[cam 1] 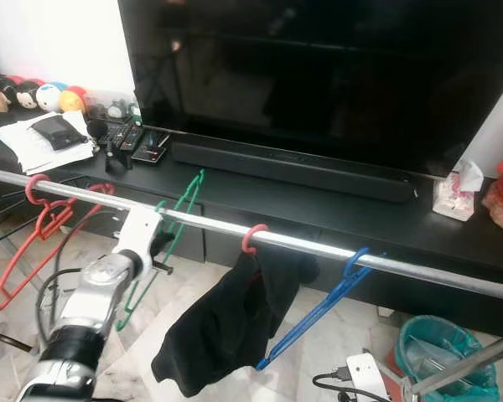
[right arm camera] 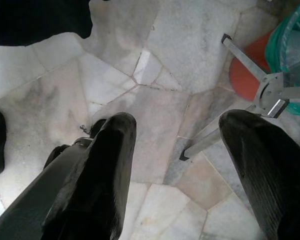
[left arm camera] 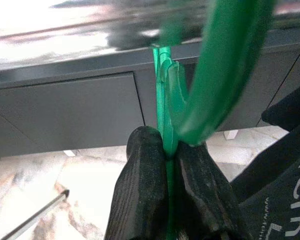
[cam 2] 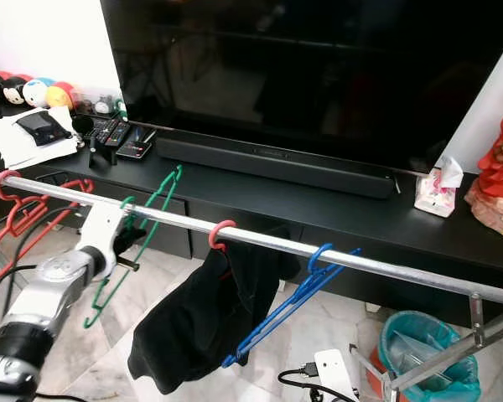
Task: Hang hanger
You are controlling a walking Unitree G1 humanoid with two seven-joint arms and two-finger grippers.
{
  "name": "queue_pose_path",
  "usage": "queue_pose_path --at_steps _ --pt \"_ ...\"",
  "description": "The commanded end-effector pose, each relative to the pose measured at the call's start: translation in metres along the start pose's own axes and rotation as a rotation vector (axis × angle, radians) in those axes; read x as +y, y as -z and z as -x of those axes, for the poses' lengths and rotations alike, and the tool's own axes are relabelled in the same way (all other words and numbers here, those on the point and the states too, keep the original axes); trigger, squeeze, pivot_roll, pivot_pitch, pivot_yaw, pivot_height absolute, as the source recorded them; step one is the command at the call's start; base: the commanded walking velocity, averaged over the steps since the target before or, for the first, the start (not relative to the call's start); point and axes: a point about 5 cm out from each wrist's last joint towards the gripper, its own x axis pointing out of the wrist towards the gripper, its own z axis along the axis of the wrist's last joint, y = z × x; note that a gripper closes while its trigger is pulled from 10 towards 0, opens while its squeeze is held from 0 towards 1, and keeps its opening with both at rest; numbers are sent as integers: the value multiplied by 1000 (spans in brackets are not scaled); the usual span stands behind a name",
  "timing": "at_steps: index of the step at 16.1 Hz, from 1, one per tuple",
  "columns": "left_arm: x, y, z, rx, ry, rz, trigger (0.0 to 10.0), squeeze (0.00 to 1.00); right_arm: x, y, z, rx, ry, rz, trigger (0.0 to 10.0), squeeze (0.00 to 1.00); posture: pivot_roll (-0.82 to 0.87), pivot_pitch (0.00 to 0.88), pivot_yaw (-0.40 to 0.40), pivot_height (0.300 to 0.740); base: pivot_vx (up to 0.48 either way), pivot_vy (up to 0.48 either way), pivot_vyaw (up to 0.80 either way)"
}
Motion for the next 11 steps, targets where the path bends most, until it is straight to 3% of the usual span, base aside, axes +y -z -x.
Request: queue_pose_path --at_steps 1,5,7,8,11 --pt "-2 -3 -5 21 0 -20 10000 0 -1 0 0 0 10 -12 10000 0 91 0 -52 740 0 0 0" --pt "-9 2 -9 62 24 -36 10000 0 -1 0 0 0 9 -16 10000 0 90 0 -51 740 0 0 0" --pt "-10 0 -8 45 32 -36 10000 800 -1 0 0 -1 9 -16 10000 0 92 0 -53 740 0 0 0" --pt "-10 -1 -7 31 31 -34 10000 1000 -1 0 0 -1 8 -14 10000 0 92 0 -53 740 0 0 0" --pt "-6 -10 -3 -39 13 -16 10000 1000 -1 0 0 -2 8 -11 10000 0 101 0 -59 740 0 0 0"
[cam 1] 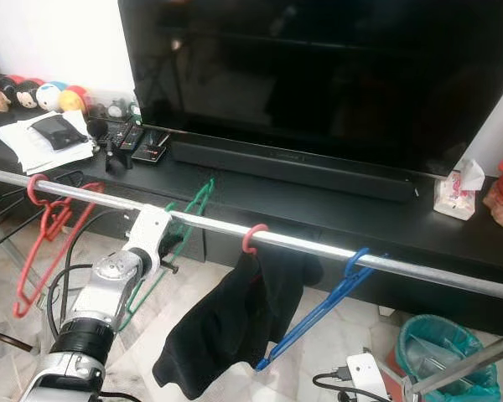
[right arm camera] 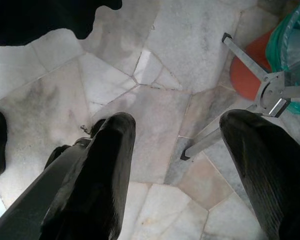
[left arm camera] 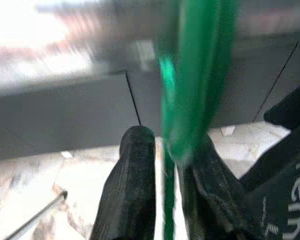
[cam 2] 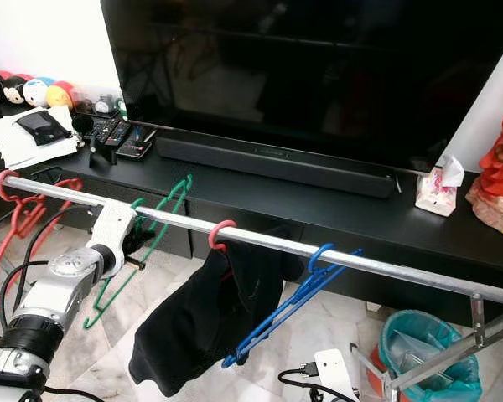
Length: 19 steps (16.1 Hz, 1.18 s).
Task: Hang hanger
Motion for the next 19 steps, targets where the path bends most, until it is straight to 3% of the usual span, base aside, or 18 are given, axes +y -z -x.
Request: queue_pose_path --at_steps 1,6,9,10,13,14,17,18,19 --pt "1 -6 4 -54 4 15 10000 1000 -2 0 0 0 6 -4 10000 0 100 0 -60 740 0 0 0" --pt "-1 -6 21 -79 45 5 10000 1000 -2 0 0 1 6 -3 10000 0 106 0 -61 740 0 0 0" --pt "-6 -3 44 -131 136 9 10000 1000 -2 1 0 2 5 2 10000 0 112 0 -63 740 0 0 0" --pt "-8 2 61 -142 163 28 10000 1000 -2 1 0 2 5 -1 10000 0 114 0 -63 740 0 0 0" --pt "-11 10 94 -150 200 59 10000 1000 -3 1 0 2 5 4 10000 0 125 3 -71 740 0 0 0" --pt "-10 13 110 -158 190 103 10000 1000 -4 2 0 3 4 8 10000 0 132 4 -77 740 0 0 0" --pt "-5 18 135 -219 144 268 10000 1000 -5 2 0 4 4 12 10000 0 134 2 -78 740 0 0 0" --pt "5 25 145 -250 35 357 10000 1000 -5 2 0 4 6 13 10000 0 135 1 -78 740 0 0 0" --pt "17 37 150 -244 -94 371 10000 906 -6 2 0 4 7 14 10000 0 137 1 -80 740 0 0 0"
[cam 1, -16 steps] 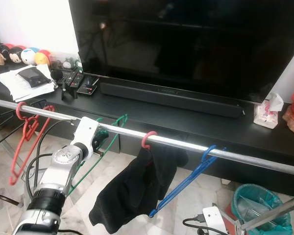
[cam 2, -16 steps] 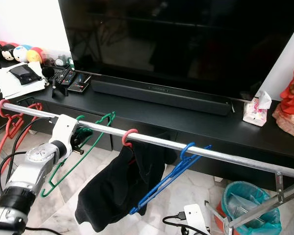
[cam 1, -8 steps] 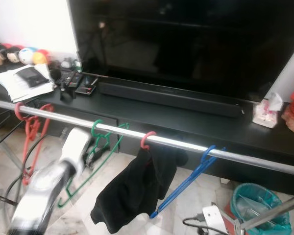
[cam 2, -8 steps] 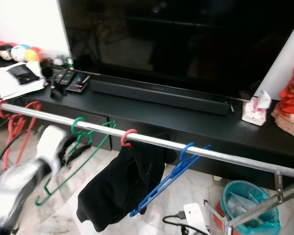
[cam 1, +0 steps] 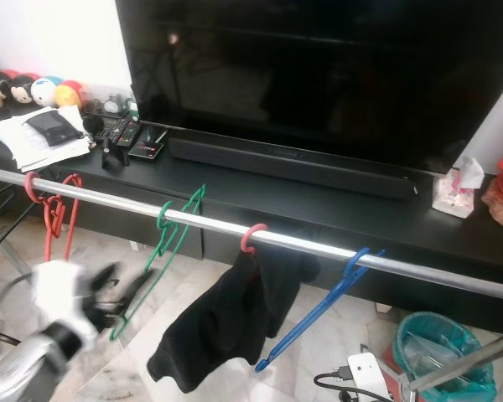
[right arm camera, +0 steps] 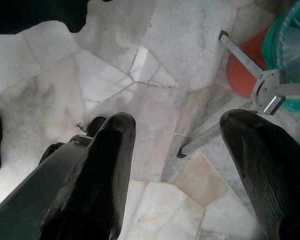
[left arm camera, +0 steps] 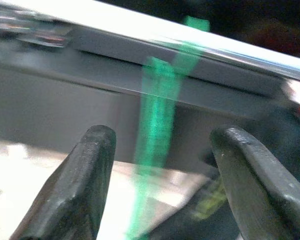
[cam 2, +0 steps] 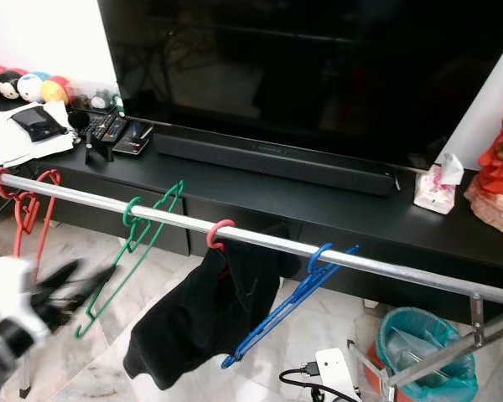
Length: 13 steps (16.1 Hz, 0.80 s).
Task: Hang hanger
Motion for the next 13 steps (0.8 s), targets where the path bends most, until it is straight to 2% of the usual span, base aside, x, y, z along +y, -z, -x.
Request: queue_pose_path --at_steps 1,2,5,7,11,13 --pt "20 8 11 2 -173 -7 10000 247 -3 3 0 10 6 5 10000 0 137 1 -80 740 0 0 0" --pt "29 17 16 29 -256 -38 10000 0 -3 2 0 10 6 7 10000 0 143 0 -83 740 0 0 0" --pt "44 57 29 116 -446 16 10000 0 -3 2 0 7 6 7 10000 0 133 0 -82 740 0 0 0" --pt "45 78 31 188 -503 5 10000 0 -4 2 0 8 8 6 10000 0 132 0 -84 740 0 0 0" --pt "40 138 35 457 -495 -26 10000 0 -3 2 0 7 7 7 10000 0 133 0 -86 740 0 0 0" --pt "33 177 41 672 -464 -72 10000 0 -3 2 0 8 11 0 10000 0 120 0 -84 740 0 0 0"
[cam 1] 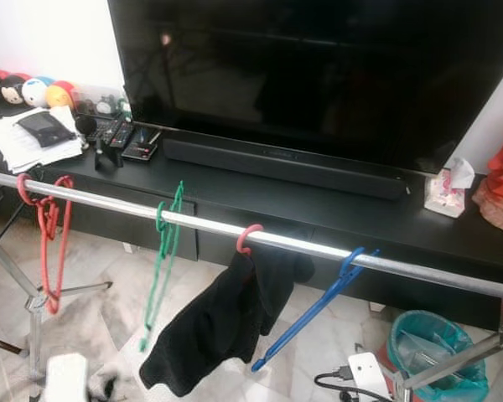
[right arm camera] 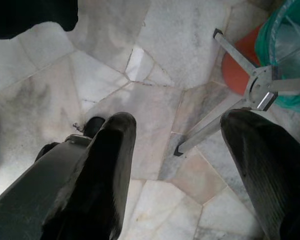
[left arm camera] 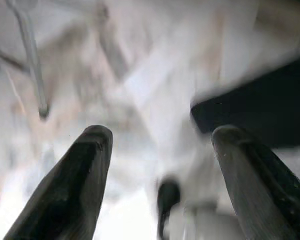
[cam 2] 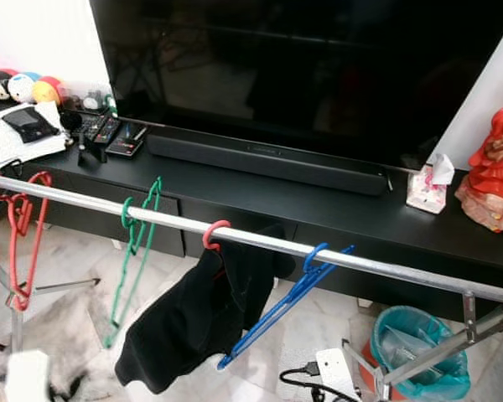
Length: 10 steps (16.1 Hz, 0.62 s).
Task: Hang hanger
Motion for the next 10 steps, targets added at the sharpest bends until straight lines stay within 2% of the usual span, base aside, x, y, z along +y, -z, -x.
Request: queue_pose_path --at_steps 1,2,4,6,8,10 --pt "-5 18 -3 86 13 -94 10000 0 -3 3 0 9 9 -2 10000 0 120 0 -84 740 0 0 0" --pt "-9 27 -5 131 22 -127 10000 0 -3 3 0 9 9 -2 10000 0 118 0 -91 740 0 0 0" --pt "-12 45 -5 212 -1 -59 10000 0 -3 3 0 8 11 -5 10000 0 104 0 -92 740 0 0 0" --pt "-19 64 -1 301 14 -69 10000 0 -4 3 0 0 14 -21 10000 0 91 0 -94 740 0 0 0" --pt "-20 64 -2 296 18 -35 10000 0 -4 4 1 -1 17 -27 10000 0 86 0 -94 740 0 0 0" --pt "-17 62 -4 297 16 -45 10000 0 -5 4 1 3 21 -22 10000 0 96 0 -99 740 0 0 0"
